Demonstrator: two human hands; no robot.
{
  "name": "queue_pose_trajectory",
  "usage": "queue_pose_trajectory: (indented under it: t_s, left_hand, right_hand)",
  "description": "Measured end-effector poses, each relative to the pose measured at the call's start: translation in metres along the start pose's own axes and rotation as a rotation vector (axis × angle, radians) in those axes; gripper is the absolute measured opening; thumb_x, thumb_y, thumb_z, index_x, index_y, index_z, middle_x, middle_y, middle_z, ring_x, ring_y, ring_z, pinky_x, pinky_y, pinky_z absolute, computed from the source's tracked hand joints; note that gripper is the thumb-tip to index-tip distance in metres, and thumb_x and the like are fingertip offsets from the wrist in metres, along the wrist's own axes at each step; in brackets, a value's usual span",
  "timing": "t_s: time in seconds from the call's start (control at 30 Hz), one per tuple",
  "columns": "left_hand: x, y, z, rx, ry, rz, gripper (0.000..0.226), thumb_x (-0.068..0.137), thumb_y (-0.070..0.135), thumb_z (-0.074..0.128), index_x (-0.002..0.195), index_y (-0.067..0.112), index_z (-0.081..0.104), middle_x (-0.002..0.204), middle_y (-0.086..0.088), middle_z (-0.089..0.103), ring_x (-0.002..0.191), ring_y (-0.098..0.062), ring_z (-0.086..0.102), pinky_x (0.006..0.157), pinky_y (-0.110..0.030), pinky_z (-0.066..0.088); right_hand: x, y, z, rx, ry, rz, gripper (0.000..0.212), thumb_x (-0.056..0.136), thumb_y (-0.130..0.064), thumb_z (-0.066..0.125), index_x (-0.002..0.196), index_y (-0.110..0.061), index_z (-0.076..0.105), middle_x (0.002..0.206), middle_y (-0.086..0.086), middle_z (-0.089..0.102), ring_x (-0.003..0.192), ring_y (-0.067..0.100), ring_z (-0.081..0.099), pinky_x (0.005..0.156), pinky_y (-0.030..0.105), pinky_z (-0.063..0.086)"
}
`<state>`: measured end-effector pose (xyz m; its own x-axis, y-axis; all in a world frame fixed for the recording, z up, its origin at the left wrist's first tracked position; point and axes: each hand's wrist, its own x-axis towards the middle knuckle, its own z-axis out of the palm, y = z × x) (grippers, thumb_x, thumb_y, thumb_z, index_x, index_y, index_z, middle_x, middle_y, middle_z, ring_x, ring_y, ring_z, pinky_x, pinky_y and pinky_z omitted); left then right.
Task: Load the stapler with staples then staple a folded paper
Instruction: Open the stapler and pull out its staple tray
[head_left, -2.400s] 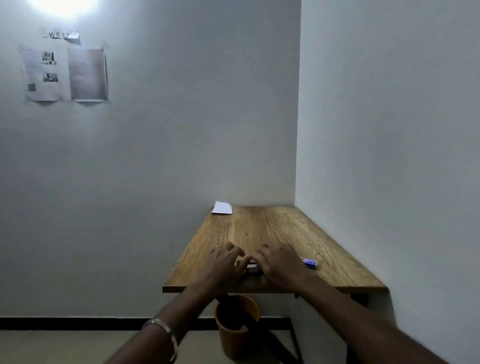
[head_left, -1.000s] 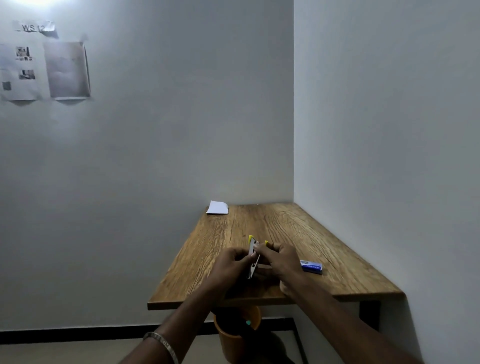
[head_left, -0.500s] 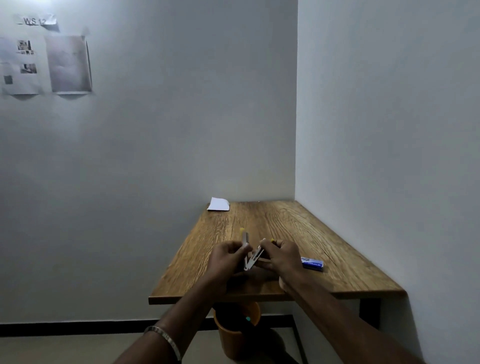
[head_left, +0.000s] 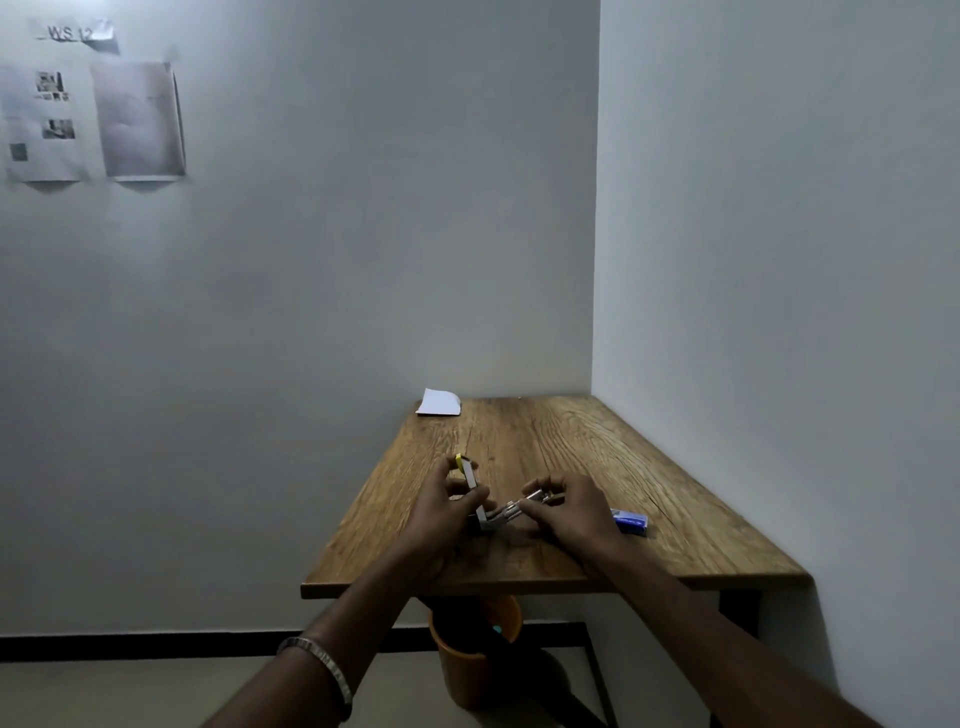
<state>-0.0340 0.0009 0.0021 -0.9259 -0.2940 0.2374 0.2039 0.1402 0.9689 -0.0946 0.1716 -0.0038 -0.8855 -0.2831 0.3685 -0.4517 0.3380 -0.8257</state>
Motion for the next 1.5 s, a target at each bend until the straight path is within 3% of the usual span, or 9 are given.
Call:
queue_pose_trajectory:
  t_s: [0.13, 0.4, 0.5, 0.8, 1.0, 1.1, 1.17, 1.33, 1.5]
  left_hand:
    - [0.002, -0.003, -0.013, 0.082, 0.061, 0.001, 0.022, 0.087, 0.007, 0.070, 0.103, 0.014, 0.057, 0.105, -0.012, 0.068, 0.096, -0.024, 0.070, 0.078, -0.034, 0.059]
    - [-0.005, -0.002, -0.035, 0.386, 0.118, 0.057, 0.031, 0.073, 0.020, 0.085, 0.093, 0.013, 0.062, 0.090, -0.006, 0.071, 0.086, -0.018, 0.069, 0.069, -0.028, 0.054]
    - [-0.007, -0.001, -0.043, 0.529, 0.106, 0.094, 0.033, 0.069, 0.028, 0.087, 0.089, 0.016, 0.063, 0.087, 0.002, 0.068, 0.081, -0.008, 0.063, 0.061, -0.020, 0.046]
    - [-0.006, -0.006, -0.055, 0.837, -0.011, 0.157, 0.025, 0.069, 0.042, 0.085, 0.078, 0.028, 0.066, 0.082, 0.008, 0.068, 0.077, -0.006, 0.063, 0.055, -0.014, 0.045]
    - [0.002, -0.002, -0.058, 0.879, -0.152, 0.135, 0.025, 0.075, 0.049, 0.078, 0.089, 0.033, 0.064, 0.094, 0.012, 0.064, 0.087, -0.005, 0.059, 0.064, -0.016, 0.043]
    - [0.005, 0.002, -0.042, 0.871, -0.106, 0.307, 0.013, 0.084, 0.039, 0.072, 0.093, 0.032, 0.068, 0.096, 0.013, 0.068, 0.093, -0.006, 0.061, 0.076, -0.027, 0.052]
    - [0.008, 0.007, -0.024, 0.874, -0.168, 0.438, 0.009, 0.088, 0.030, 0.070, 0.097, 0.028, 0.072, 0.098, 0.012, 0.070, 0.093, -0.005, 0.061, 0.082, -0.031, 0.054]
    - [0.028, 0.009, 0.010, 1.020, -0.364, 0.527, 0.022, 0.092, 0.025, 0.065, 0.112, 0.032, 0.071, 0.110, 0.010, 0.065, 0.094, -0.004, 0.059, 0.071, -0.015, 0.043]
    - [0.038, 0.001, 0.011, 1.051, -0.437, 0.503, 0.029, 0.090, 0.017, 0.065, 0.113, 0.034, 0.071, 0.110, 0.013, 0.071, 0.084, 0.009, 0.057, 0.070, -0.007, 0.040]
  right_hand:
    - [-0.001, 0.004, 0.000, -0.193, 0.013, -0.058, 0.013, 0.083, -0.016, 0.078, 0.095, -0.016, 0.076, 0.091, -0.006, 0.072, 0.080, -0.001, 0.062, 0.067, 0.011, 0.046]
    - [0.002, 0.004, 0.004, -0.341, -0.039, -0.092, 0.013, 0.085, -0.019, 0.076, 0.097, -0.015, 0.079, 0.100, -0.002, 0.076, 0.095, 0.008, 0.066, 0.090, 0.029, 0.055]
    - [0.003, 0.003, 0.002, -0.353, -0.072, -0.102, 0.016, 0.086, -0.018, 0.074, 0.101, -0.014, 0.078, 0.104, -0.002, 0.075, 0.097, 0.008, 0.066, 0.091, 0.028, 0.055]
    - [0.002, 0.007, -0.011, -0.362, -0.105, -0.143, 0.019, 0.087, -0.014, 0.073, 0.105, -0.014, 0.075, 0.111, 0.001, 0.074, 0.103, 0.009, 0.065, 0.095, 0.027, 0.052]
    - [0.002, 0.009, -0.010, -0.393, -0.048, -0.156, 0.017, 0.088, -0.014, 0.072, 0.104, -0.012, 0.077, 0.108, 0.003, 0.075, 0.103, 0.012, 0.066, 0.091, 0.024, 0.050]
    - [0.002, 0.008, -0.009, -0.397, -0.048, -0.147, 0.019, 0.087, -0.014, 0.073, 0.105, -0.012, 0.077, 0.109, 0.003, 0.075, 0.106, 0.014, 0.066, 0.095, 0.026, 0.049]
    - [0.000, 0.008, -0.010, -0.386, -0.043, -0.144, 0.019, 0.087, -0.015, 0.074, 0.105, -0.012, 0.078, 0.108, 0.003, 0.076, 0.104, 0.013, 0.067, 0.094, 0.027, 0.051]
    - [-0.002, 0.011, -0.013, -0.313, -0.017, -0.118, 0.019, 0.086, -0.014, 0.074, 0.105, -0.016, 0.078, 0.107, 0.000, 0.076, 0.103, 0.011, 0.068, 0.092, 0.030, 0.055]
    - [-0.003, 0.012, -0.013, -0.294, -0.005, -0.097, 0.016, 0.084, -0.011, 0.076, 0.099, -0.017, 0.079, 0.101, -0.002, 0.077, 0.097, 0.008, 0.069, 0.076, 0.011, 0.047]
